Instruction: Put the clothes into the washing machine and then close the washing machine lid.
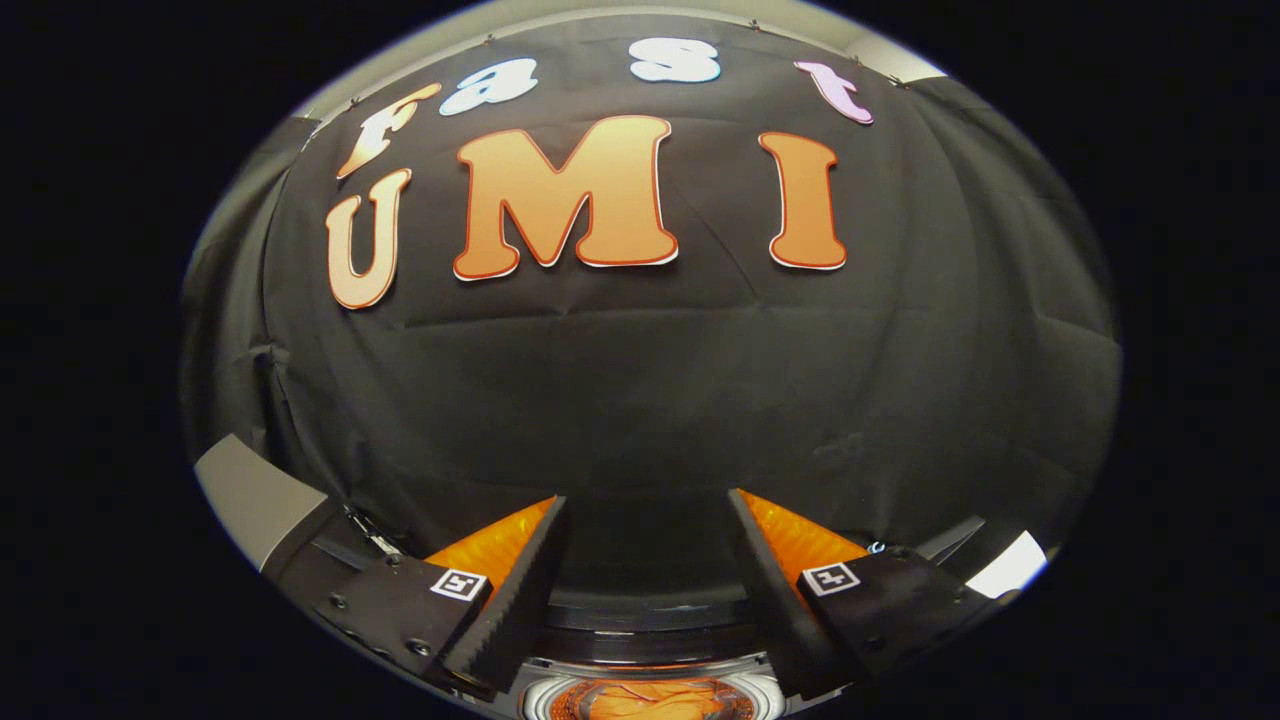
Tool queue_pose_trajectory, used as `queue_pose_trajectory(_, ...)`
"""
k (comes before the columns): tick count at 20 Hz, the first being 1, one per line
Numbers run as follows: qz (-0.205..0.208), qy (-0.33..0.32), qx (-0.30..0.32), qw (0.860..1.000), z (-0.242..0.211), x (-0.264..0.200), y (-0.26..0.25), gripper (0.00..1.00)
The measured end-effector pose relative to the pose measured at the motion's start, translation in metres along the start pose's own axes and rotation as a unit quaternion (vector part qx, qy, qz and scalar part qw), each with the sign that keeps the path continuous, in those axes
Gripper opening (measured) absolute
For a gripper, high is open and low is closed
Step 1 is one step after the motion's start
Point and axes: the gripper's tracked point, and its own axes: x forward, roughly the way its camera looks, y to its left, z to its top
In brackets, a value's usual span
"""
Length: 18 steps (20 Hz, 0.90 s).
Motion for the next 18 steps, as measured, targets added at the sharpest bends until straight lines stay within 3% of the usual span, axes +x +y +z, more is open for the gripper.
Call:
queue_pose_trajectory(9,-0.004,-0.013,-0.003,1.0,-0.027,-0.055,0.0,0.98)
queue_pose_trajectory(18,0.003,0.015,-0.004,1.0,-0.061,-0.088,0.001,0.99)
